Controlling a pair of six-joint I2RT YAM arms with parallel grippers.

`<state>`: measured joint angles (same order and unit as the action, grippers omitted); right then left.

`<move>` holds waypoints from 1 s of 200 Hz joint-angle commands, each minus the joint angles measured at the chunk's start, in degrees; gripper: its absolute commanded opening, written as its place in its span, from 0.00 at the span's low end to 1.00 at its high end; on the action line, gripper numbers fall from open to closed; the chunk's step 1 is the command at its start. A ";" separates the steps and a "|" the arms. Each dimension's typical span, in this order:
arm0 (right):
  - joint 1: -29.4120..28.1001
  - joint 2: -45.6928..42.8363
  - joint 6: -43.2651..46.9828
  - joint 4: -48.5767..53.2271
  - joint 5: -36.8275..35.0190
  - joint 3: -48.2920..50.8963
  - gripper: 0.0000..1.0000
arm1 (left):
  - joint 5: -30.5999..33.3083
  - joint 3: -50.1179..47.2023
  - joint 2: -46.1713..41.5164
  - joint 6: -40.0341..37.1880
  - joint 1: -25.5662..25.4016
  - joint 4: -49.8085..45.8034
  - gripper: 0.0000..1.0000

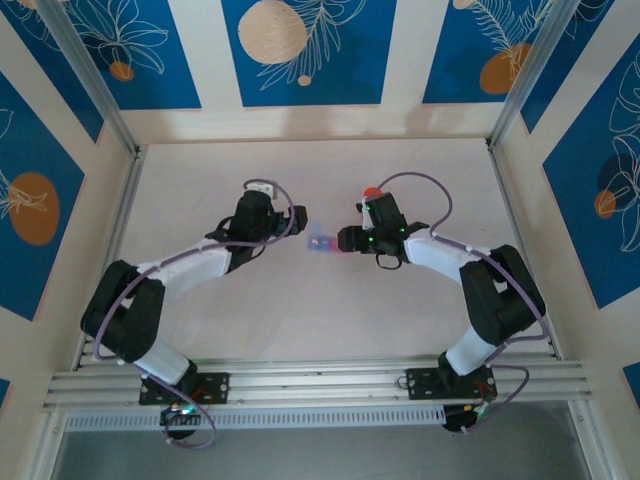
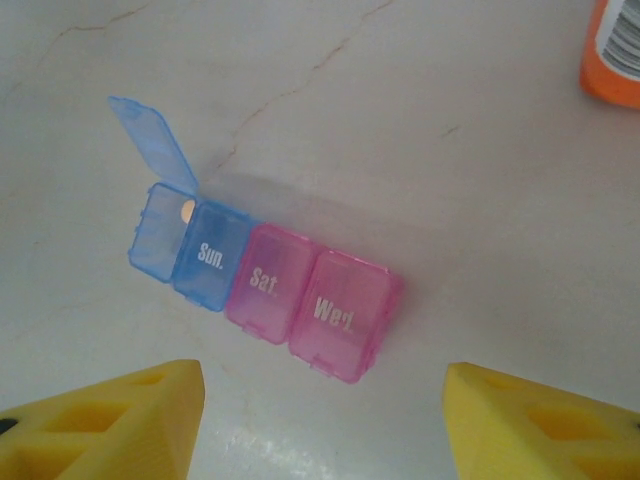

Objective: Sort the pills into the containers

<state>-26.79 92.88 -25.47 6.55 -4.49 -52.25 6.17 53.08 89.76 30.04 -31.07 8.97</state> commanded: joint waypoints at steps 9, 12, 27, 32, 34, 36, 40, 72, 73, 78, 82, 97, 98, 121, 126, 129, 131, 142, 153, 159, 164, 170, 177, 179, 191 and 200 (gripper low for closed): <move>0.09 2.42 -1.41 -2.76 1.81 -0.08 0.62 | -0.17 4.36 3.25 4.06 0.50 -6.23 0.99; 0.07 2.66 -1.44 -2.77 1.95 -0.19 0.61 | -0.38 4.78 3.64 4.00 0.55 -6.51 0.98; -0.02 3.98 -1.72 -3.08 2.20 -0.90 0.60 | -1.68 6.80 5.61 3.64 0.56 -7.64 0.94; -0.03 4.33 -1.85 -3.21 2.29 -1.08 0.60 | -2.06 7.39 6.24 3.56 0.51 -8.17 0.93; -0.09 4.46 -1.90 -3.25 2.29 -1.16 0.60 | -2.22 7.63 6.47 3.54 0.53 -8.25 0.92; -0.04 4.58 -1.98 -3.31 2.29 -1.23 0.60 | -2.40 7.85 6.79 3.53 0.56 -8.26 0.92; -0.02 4.88 -2.03 -3.37 2.36 -1.35 0.60 | -2.70 8.34 7.26 3.45 0.57 -8.49 0.91; -0.11 6.65 -2.65 -3.71 2.73 -2.24 0.60 | -3.94 11.94 11.39 3.31 0.56 -11.15 0.85; -0.11 6.67 -2.65 -3.68 2.73 -2.24 0.60 | -3.96 12.08 11.53 3.38 0.52 -11.20 0.84; -0.11 6.91 -2.65 -3.73 2.73 -2.33 0.61 | -4.22 12.61 12.17 3.48 0.52 -11.51 0.83; -0.11 7.08 -2.65 -3.73 2.73 -2.37 0.60 | -4.40 13.09 12.75 3.60 0.49 -11.82 0.82; -0.13 7.61 -2.65 -4.00 2.82 -2.60 0.60 | -4.85 14.80 14.72 4.18 0.53 -12.72 0.80; -0.12 7.64 -2.65 -4.00 2.82 -2.60 0.60 | -4.85 14.92 14.78 4.25 0.51 -12.74 0.79; -0.17 8.27 -2.34 -4.18 3.00 -2.92 0.60 | -5.17 16.60 16.79 5.11 0.56 -13.10 0.78; -0.11 8.43 -2.30 -4.10 3.01 -3.04 0.60 | -5.20 16.88 17.02 5.28 0.52 -13.10 0.78; -0.13 8.53 -2.24 -4.13 3.00 -3.03 0.60 | -5.21 17.07 17.23 5.35 0.55 -13.05 0.77; -0.11 8.59 -2.22 -4.14 3.00 -3.10 0.60 | -5.21 17.17 17.34 5.44 0.50 -13.09 0.77; -0.12 8.93 -2.13 -4.00 2.91 -3.29 0.60 | -5.21 17.76 17.94 5.53 0.56 -13.07 0.77; -0.13 9.36 -1.97 -3.91 2.73 -3.47 0.60 | -5.29 18.70 18.60 5.31 0.50 -13.65 0.76; -0.20 9.49 -1.88 -3.78 2.57 -3.56 0.60 | -5.30 19.17 19.01 5.21 0.52 -14.08 0.76; -0.22 9.66 -1.77 -3.70 2.50 -3.76 0.61 | -5.30 19.51 19.33 5.07 0.43 -14.37 0.76; -0.20 9.85 -1.60 -3.53 2.32 -3.82 0.60 | -5.25 19.92 19.68 4.95 0.44 -14.74 0.75; -0.26 10.08 -1.38 -3.31 2.09 -3.99 0.60 | -5.06 20.20 19.99 4.80 0.48 -15.07 0.75; -0.28 10.11 -1.34 -3.30 2.00 -4.00 0.60 | -5.04 20.30 20.01 4.75 0.48 -15.16 0.75; -0.37 10.40 -1.03 -2.96 1.73 -4.17 0.60 | -4.95 20.51 20.50 4.50 0.48 -15.38 0.75; -0.46 10.56 -0.88 -2.61 1.51 -4.26 0.60 | -4.98 20.68 20.78 4.39 0.44 -15.53 0.75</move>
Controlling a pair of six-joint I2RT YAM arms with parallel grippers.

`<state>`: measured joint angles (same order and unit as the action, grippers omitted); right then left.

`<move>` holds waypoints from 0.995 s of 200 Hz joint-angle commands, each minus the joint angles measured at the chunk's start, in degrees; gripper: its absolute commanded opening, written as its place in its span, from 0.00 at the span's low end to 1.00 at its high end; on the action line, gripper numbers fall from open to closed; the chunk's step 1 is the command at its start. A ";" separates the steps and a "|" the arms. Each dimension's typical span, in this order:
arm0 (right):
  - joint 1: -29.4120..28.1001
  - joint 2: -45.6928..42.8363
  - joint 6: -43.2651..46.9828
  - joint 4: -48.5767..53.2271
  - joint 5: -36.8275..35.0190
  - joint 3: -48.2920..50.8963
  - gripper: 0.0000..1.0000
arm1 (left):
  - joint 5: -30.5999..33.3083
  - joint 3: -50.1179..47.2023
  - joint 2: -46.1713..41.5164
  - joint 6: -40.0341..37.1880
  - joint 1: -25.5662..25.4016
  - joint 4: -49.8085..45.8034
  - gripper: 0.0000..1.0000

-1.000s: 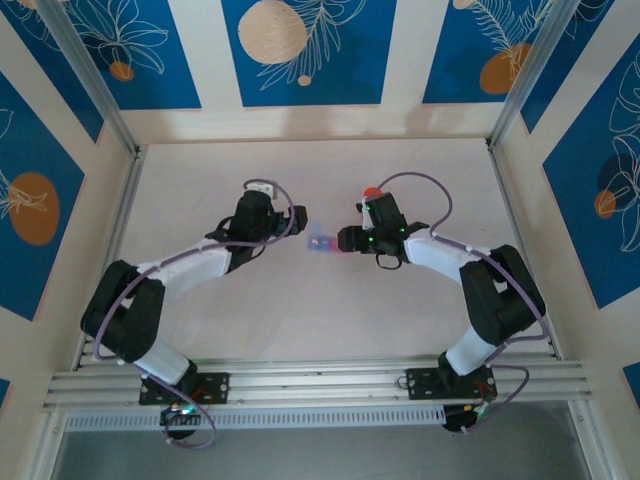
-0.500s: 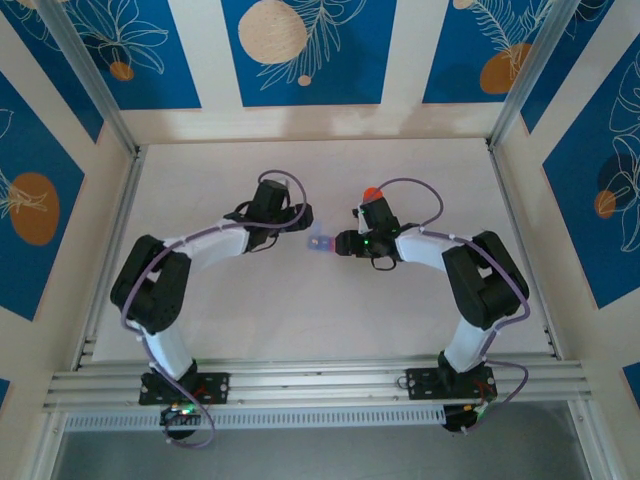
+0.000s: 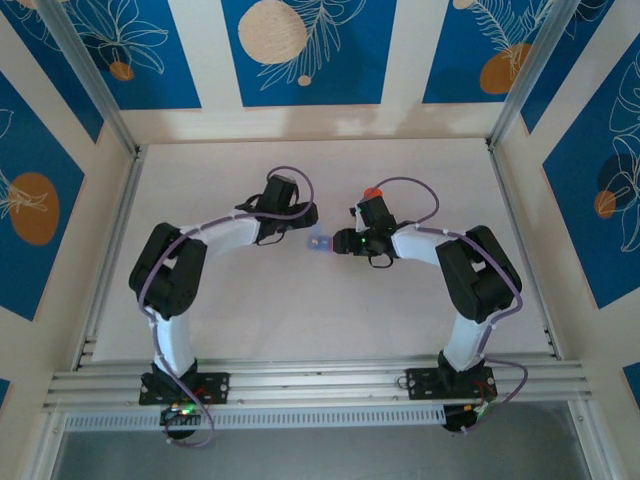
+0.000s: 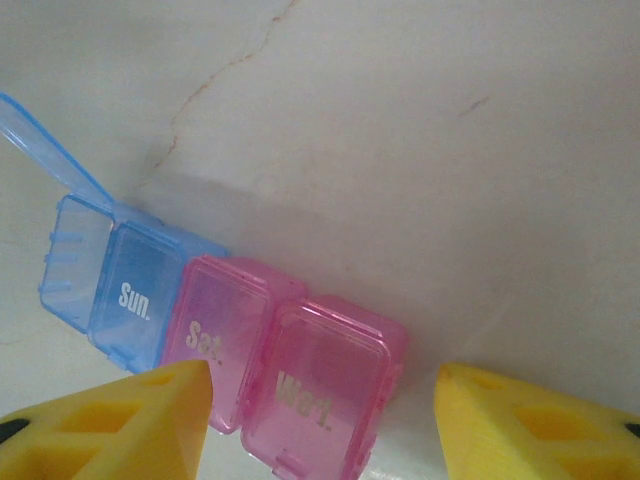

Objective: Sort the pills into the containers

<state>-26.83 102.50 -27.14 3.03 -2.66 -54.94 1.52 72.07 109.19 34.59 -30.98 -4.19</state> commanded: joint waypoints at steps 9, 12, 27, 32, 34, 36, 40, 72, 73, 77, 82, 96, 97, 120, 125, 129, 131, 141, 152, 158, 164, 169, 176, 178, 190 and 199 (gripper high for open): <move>-0.59 1.05 0.93 1.10 -0.55 -1.66 0.60 | -0.21 1.82 1.66 -0.31 0.35 -2.50 0.75; -0.64 1.14 0.94 1.06 -0.59 -1.66 0.60 | -0.20 1.81 1.83 -0.28 0.32 -2.54 0.75; -0.59 1.30 1.10 1.19 -0.47 -1.66 0.60 | -0.04 2.38 2.58 -0.52 0.38 -3.01 0.75; -0.64 1.41 1.11 1.19 -0.51 -1.66 0.60 | 0.00 2.61 2.92 -0.56 0.40 -3.27 0.75; -0.60 1.39 1.07 1.19 -0.51 -1.66 0.60 | 0.05 2.71 3.00 -0.62 0.35 -3.39 0.75; -0.60 1.46 1.11 1.26 -0.53 -1.66 0.60 | 0.06 2.76 3.10 -0.67 0.36 -3.42 0.75; -0.64 1.48 1.12 1.28 -0.59 -1.71 0.60 | 0.21 2.97 3.34 -0.66 0.37 -3.57 0.75; -0.60 1.82 1.47 1.65 -0.77 -1.92 0.60 | 1.38 4.77 4.63 -1.69 0.38 -5.04 0.75; -0.60 1.83 1.47 1.73 -0.77 -1.93 0.60 | 1.38 4.84 4.63 -1.79 0.39 -5.08 0.75; -0.59 1.89 1.55 1.74 -0.77 -1.93 0.59 | 1.57 5.04 4.82 -2.00 0.33 -5.23 0.75; -0.60 1.92 1.52 1.85 -0.77 -1.93 0.60 | 1.77 5.39 5.04 -2.18 0.38 -5.50 0.75; -0.59 2.05 1.62 1.93 -0.86 -1.93 0.59 | 1.91 6.47 5.70 -2.72 0.34 -6.31 0.75; -0.59 2.07 1.64 1.96 -0.90 -1.97 0.59 | 1.91 6.57 5.74 -2.75 0.32 -6.38 0.75; -0.59 2.19 1.58 2.03 -1.04 -1.93 0.59 | 1.21 8.11 7.13 -3.12 0.36 -7.49 0.75; -0.61 2.23 1.65 1.99 -1.04 -1.95 0.59 | 0.88 8.33 7.27 -3.12 0.32 -7.72 0.75; -0.59 2.29 1.60 2.04 -1.04 -2.01 0.59 | 0.69 8.50 7.54 -3.21 0.34 -7.85 0.75; -0.64 2.32 1.59 2.11 -1.04 -2.01 0.59 | 0.53 8.58 7.67 -3.21 0.32 -7.92 0.74; -0.63 2.48 1.65 2.24 -1.04 -2.15 0.59 | 0.02 8.76 7.93 -3.26 0.35 -7.98 0.74; -0.59 2.60 1.65 2.26 -1.01 -2.24 0.59 | -0.33 8.78 7.99 -3.21 0.38 -8.00 0.74; -0.64 2.71 1.58 2.38 -1.04 -2.28 0.59 | -0.57 8.80 8.05 -3.22 0.39 -7.94 0.74; -0.59 2.78 1.55 2.48 -1.01 -2.35 0.59 | -0.88 8.79 7.91 -3.21 0.32 -7.93 0.74; -0.59 2.84 1.56 2.59 -1.08 -2.37 0.59 | -1.34 8.79 7.81 -3.29 0.28 -7.93 0.74; -0.55 2.93 1.56 2.71 -1.18 -2.45 0.59 | -1.99 8.74 7.67 -3.22 0.30 -7.97 0.73; -0.58 2.96 1.51 2.71 -1.20 -2.45 0.59 | -2.21 8.71 7.57 -3.21 0.26 -7.99 0.73; -0.52 2.97 1.47 2.87 -1.37 -2.54 0.59 | -3.16 8.59 6.94 -3.21 -0.02 -8.23 0.73; -0.50 3.03 1.43 2.89 -1.46 -2.59 0.59 | -3.44 8.08 6.20 -3.42 -0.15 -8.03 0.72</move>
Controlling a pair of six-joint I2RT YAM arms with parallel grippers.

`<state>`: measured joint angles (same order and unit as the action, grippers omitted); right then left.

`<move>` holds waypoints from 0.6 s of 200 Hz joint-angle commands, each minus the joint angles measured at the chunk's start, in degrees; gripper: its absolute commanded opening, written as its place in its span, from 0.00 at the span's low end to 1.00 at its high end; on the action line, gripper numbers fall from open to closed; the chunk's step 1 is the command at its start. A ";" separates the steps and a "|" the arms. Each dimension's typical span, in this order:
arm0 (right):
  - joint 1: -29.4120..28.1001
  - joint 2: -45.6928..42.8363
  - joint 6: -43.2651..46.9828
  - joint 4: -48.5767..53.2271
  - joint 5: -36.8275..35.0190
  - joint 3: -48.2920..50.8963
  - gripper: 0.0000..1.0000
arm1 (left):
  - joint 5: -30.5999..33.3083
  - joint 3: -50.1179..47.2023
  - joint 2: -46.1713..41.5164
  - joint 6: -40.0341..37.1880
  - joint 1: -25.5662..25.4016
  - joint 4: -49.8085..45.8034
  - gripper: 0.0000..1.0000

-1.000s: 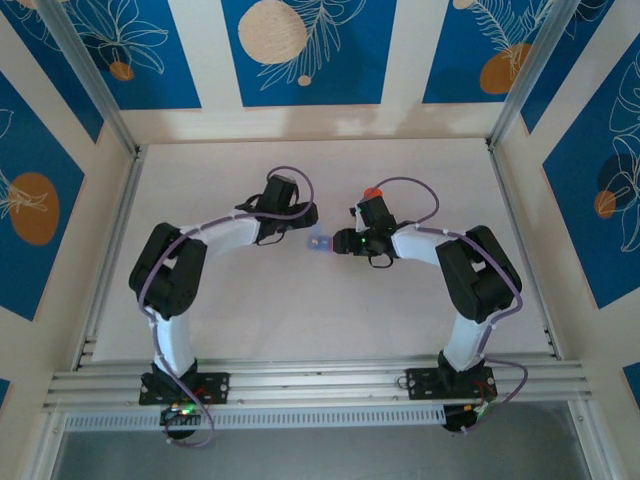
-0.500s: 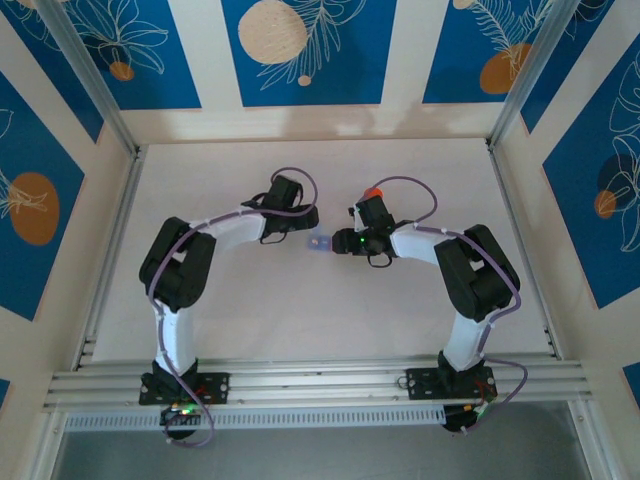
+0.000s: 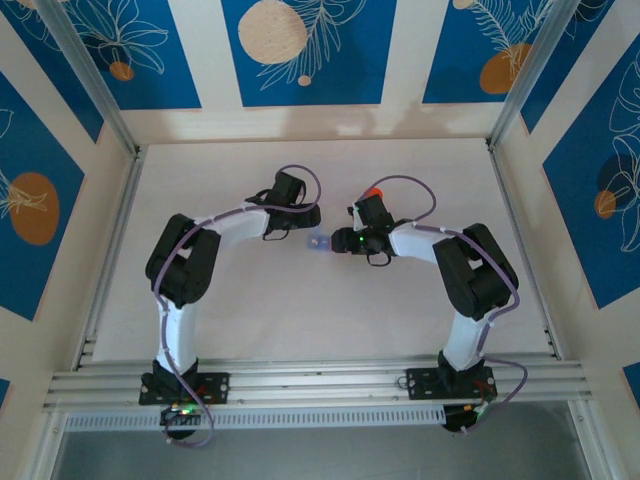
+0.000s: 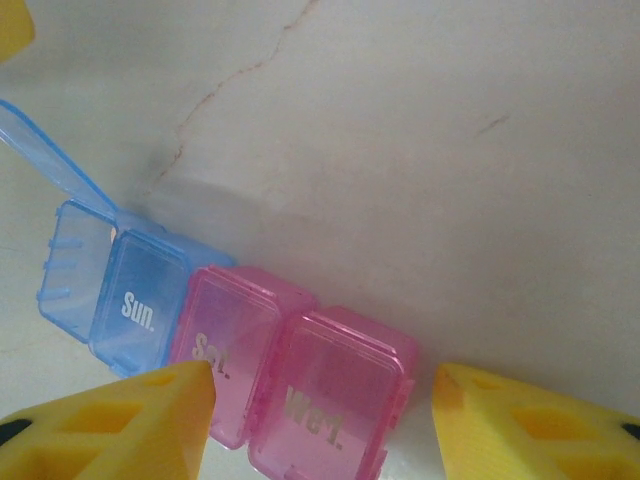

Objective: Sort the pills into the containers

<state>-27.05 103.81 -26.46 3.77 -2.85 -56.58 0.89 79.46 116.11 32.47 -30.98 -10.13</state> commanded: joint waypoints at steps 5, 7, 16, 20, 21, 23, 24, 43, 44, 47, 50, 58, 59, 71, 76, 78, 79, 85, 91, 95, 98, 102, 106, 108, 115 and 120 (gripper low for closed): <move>-0.29 1.71 0.73 2.20 -1.28 -0.96 0.59 | -2.82 0.24 -1.22 -1.29 -0.20 -1.79 0.72; -0.29 1.74 0.73 2.21 -1.28 -0.98 0.59 | -2.82 0.01 -1.46 -1.32 -0.26 -1.60 0.72; -0.33 1.68 0.71 2.23 -1.36 -0.99 0.59 | -2.91 -1.09 -2.45 -1.24 -0.24 -0.82 0.71; -0.33 1.72 0.70 2.21 -1.44 -0.99 0.59 | -2.86 -1.57 -2.86 -1.18 -0.22 -0.43 0.71; -0.31 1.73 0.70 2.25 -1.45 -0.99 0.59 | -2.93 -1.71 -3.02 -1.23 -0.22 -0.38 0.71; -0.29 1.68 0.71 2.28 -1.50 -0.99 0.59 | -2.91 -1.97 -3.29 -1.21 -0.29 -0.19 0.70; -0.29 1.71 0.71 2.29 -1.52 -0.99 0.59 | -2.91 -2.09 -3.36 -1.24 -0.30 -0.13 0.70; -0.37 1.68 0.60 2.59 -1.81 -1.08 0.59 | -3.04 -3.45 -4.87 -1.12 -0.20 0.36 0.67; -0.33 1.71 0.56 2.62 -1.81 -1.08 0.60 | -3.06 -3.53 -4.95 -1.10 -0.25 0.37 0.67; -0.31 1.69 0.58 2.58 -1.81 -1.08 0.60 | -3.08 -3.74 -5.12 -1.05 -0.23 0.37 0.67; -0.36 1.73 0.60 2.63 -1.85 -1.08 0.59 | -3.22 -3.91 -5.30 -1.15 -0.22 0.45 0.67; -0.33 1.75 0.60 2.65 -2.02 -1.08 0.60 | -3.57 -4.43 -5.76 -0.98 -0.26 0.66 0.67; -0.31 1.75 0.65 2.65 -2.05 -1.08 0.59 | -3.59 -4.50 -5.79 -0.95 -0.28 0.65 0.67; -0.29 1.88 0.71 2.86 -2.31 -1.08 0.59 | -4.02 -5.17 -6.45 -0.61 -0.29 0.87 0.66; -0.29 1.92 0.69 2.93 -2.32 -1.08 0.59 | -4.13 -5.54 -6.73 -0.49 -0.31 0.98 0.66; -0.31 1.97 0.70 2.96 -2.37 -1.08 0.60 | -4.25 -5.65 -6.77 -0.44 -0.31 1.12 0.66; -0.30 1.94 0.70 2.98 -2.40 -1.08 0.60 | -4.28 -5.69 -6.86 -0.41 -0.31 1.10 0.66; -0.28 2.00 0.71 2.96 -2.42 -1.08 0.60 | -4.39 -6.06 -7.23 -0.31 -0.41 1.25 0.65; -0.24 1.93 0.67 2.92 -2.51 -1.08 0.60 | -4.44 -6.44 -7.54 -0.21 -0.56 1.33 0.66; -0.23 2.04 0.62 2.91 -2.51 -1.08 0.60 | -4.56 -6.68 -7.77 -0.20 -0.64 1.42 0.65; -0.24 2.01 0.60 2.92 -2.51 -1.08 0.60 | -4.55 -6.87 -7.94 -0.21 -0.66 1.43 0.65; -0.20 2.09 0.62 2.99 -2.49 -1.08 0.60 | -4.54 -7.01 -8.07 -0.21 -0.76 1.50 0.65; -0.20 2.10 0.51 3.00 -2.46 -1.16 0.60 | -4.57 -7.16 -8.20 -0.23 -0.81 1.43 0.65; -0.20 2.10 0.52 3.00 -2.45 -1.17 0.60 | -4.58 -7.25 -8.19 -0.24 -0.83 1.45 0.65; -0.20 2.14 0.52 3.09 -2.49 -1.25 0.60 | -4.66 -7.43 -8.14 -0.21 -0.77 1.37 0.65; -0.22 2.19 0.47 3.17 -2.51 -1.33 0.60 | -4.62 -7.48 -8.03 -0.30 -0.82 1.28 0.65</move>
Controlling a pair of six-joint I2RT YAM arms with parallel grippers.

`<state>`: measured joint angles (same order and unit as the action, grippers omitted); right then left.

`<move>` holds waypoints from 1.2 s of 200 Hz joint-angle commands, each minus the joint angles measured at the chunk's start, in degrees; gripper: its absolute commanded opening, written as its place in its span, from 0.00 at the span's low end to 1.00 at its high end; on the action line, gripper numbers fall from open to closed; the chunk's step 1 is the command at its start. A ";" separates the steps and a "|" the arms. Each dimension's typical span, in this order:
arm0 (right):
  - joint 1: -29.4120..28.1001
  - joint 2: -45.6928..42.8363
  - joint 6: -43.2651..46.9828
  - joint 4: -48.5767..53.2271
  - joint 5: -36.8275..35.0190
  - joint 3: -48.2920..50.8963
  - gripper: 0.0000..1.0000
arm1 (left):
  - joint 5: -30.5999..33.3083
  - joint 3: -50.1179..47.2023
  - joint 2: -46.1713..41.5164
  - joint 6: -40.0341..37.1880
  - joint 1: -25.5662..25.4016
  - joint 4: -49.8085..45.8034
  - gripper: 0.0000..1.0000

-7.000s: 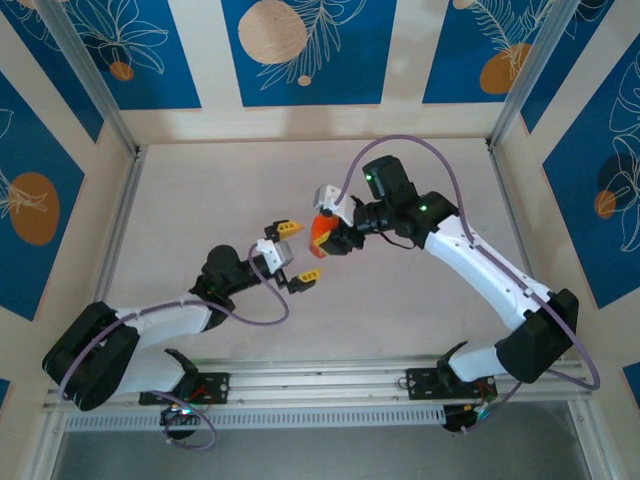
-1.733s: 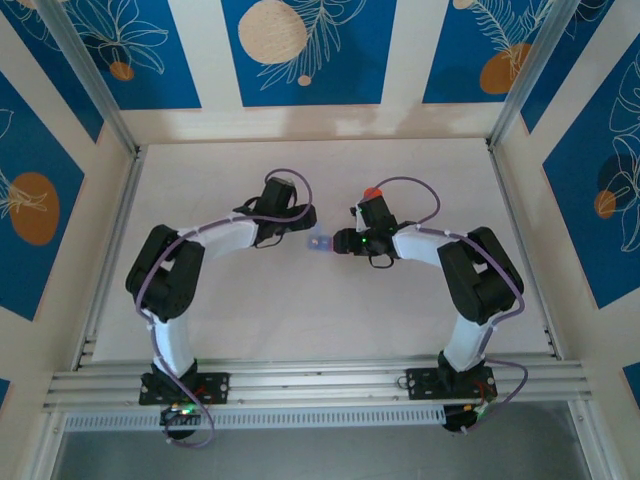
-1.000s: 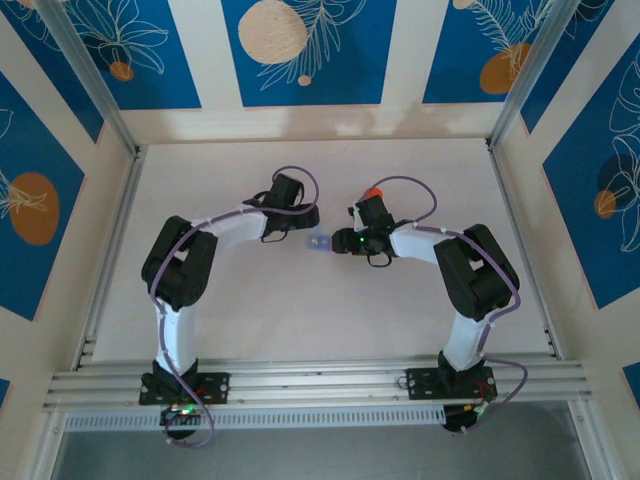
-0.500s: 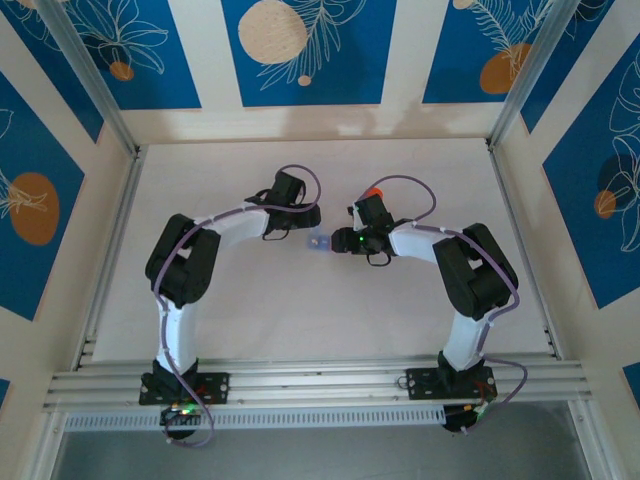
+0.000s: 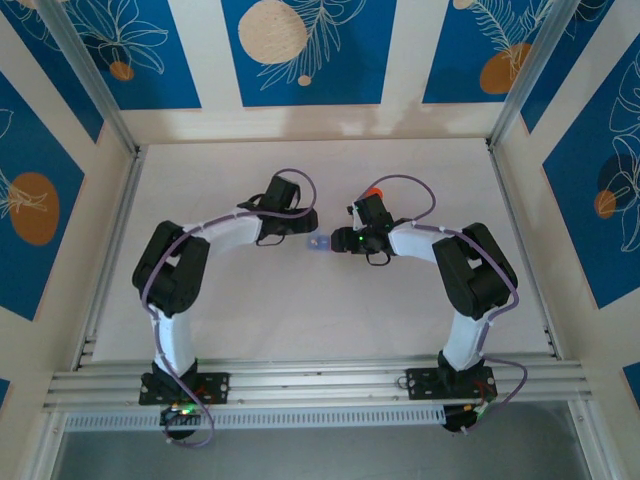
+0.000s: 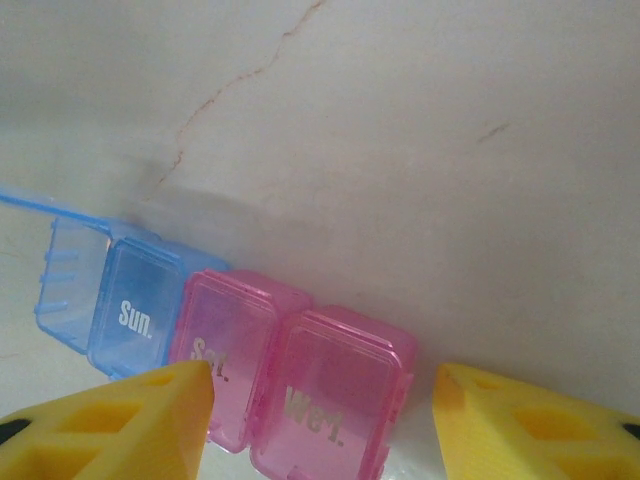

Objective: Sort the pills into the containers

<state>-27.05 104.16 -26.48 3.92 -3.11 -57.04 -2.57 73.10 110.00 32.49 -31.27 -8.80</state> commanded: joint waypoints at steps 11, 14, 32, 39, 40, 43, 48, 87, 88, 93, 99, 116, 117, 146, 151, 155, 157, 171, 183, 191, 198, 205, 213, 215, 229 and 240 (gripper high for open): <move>-0.20 1.84 0.62 3.08 -2.20 -0.97 0.60 | -0.95 -1.12 -1.65 -0.55 -0.47 -0.37 0.65; -0.20 1.85 0.66 3.10 -2.22 -1.05 0.60 | -0.95 -1.16 -1.55 -0.54 -0.49 -0.43 0.65; -0.20 1.79 0.80 3.58 -2.50 -1.19 0.60 | -1.71 -1.83 -2.00 -0.01 -0.53 -0.28 0.64; -0.22 1.75 0.86 3.64 -2.59 -1.24 0.60 | -1.82 -2.51 -2.44 0.33 -0.67 0.11 0.63; -0.17 1.75 0.79 3.68 -2.59 -1.15 0.60 | -1.83 -2.61 -2.52 0.35 -0.70 0.15 0.63; -0.12 1.75 0.88 3.65 -2.60 -1.17 0.60 | -1.83 -2.93 -2.77 0.43 -0.65 0.32 0.63; -0.13 1.75 0.90 3.78 -2.60 -1.15 0.60 | -1.83 -3.52 -3.22 0.65 -0.79 0.68 0.63; -0.09 1.92 0.81 3.63 -2.68 -1.15 0.60 | -3.02 -6.80 -4.72 1.84 -1.33 2.54 0.62; -0.06 1.92 0.81 3.59 -2.68 -1.15 0.60 | -3.08 -6.82 -4.71 1.90 -1.33 2.55 0.62; 0.00 1.92 0.75 3.60 -2.69 -1.15 0.60 | -3.38 -6.93 -4.63 1.97 -1.34 2.63 0.62; 0.06 1.97 0.73 3.50 -2.59 -1.15 0.60 | -3.62 -7.15 -4.46 2.12 -1.34 2.79 0.62; 0.14 2.01 0.64 3.33 -2.55 -0.93 0.60 | -3.72 -7.46 -4.19 2.26 -1.44 3.17 0.62; 0.15 2.01 0.64 3.30 -2.53 -0.91 0.60 | -3.69 -7.50 -4.18 2.24 -1.44 3.17 0.62; 0.15 2.10 0.42 3.20 -2.42 -0.67 0.60 | -4.14 -7.18 -3.23 2.48 -1.47 3.47 0.63; 0.13 2.03 0.42 3.11 -2.42 -0.55 0.60 | -4.32 -7.23 -3.18 2.72 -1.46 3.56 0.63; 0.15 2.02 0.46 3.12 -2.42 -0.49 0.60 | -4.44 -7.33 -3.12 2.84 -1.44 3.69 0.63; 0.13 2.02 0.46 3.11 -2.42 -0.46 0.60 | -4.46 -7.31 -3.08 2.91 -1.52 3.79 0.63; 0.24 2.01 0.42 3.18 -2.36 -0.36 0.60 | -4.55 -7.73 -3.12 3.19 -1.65 4.05 0.62; 0.24 2.09 0.46 3.11 -2.29 -0.36 0.60 | -4.38 -8.06 -3.08 2.97 -2.03 4.19 0.62; 0.25 2.11 0.54 3.15 -2.33 -0.36 0.60 | -4.24 -8.28 -2.88 2.85 -2.13 4.08 0.62; 0.33 2.10 0.55 3.14 -2.33 -0.44 0.60 | -4.37 -8.41 -2.62 2.74 -2.17 4.01 0.62; 0.31 2.22 0.59 3.21 -2.31 -0.52 0.60 | -4.30 -8.56 -2.27 2.52 -2.20 3.92 0.62; 0.40 2.24 0.69 3.36 -2.27 -0.62 0.60 | -4.11 -8.65 -1.84 2.43 -2.18 3.88 0.62; 0.41 2.27 0.72 3.33 -2.27 -0.62 0.60 | -4.09 -8.65 -1.77 2.41 -2.19 3.90 0.61; 0.57 2.37 0.74 3.42 -2.16 -0.77 0.60 | -4.11 -8.80 -1.12 2.34 -2.14 3.96 0.57; 0.68 2.52 0.73 3.38 -2.05 -0.93 0.60 | -4.19 -9.07 -0.76 2.39 -2.17 4.30 0.55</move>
<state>-26.98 104.47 -26.48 4.89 -3.86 -57.76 -6.00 64.97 107.59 34.54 -33.01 -5.10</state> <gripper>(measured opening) 0.601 0.567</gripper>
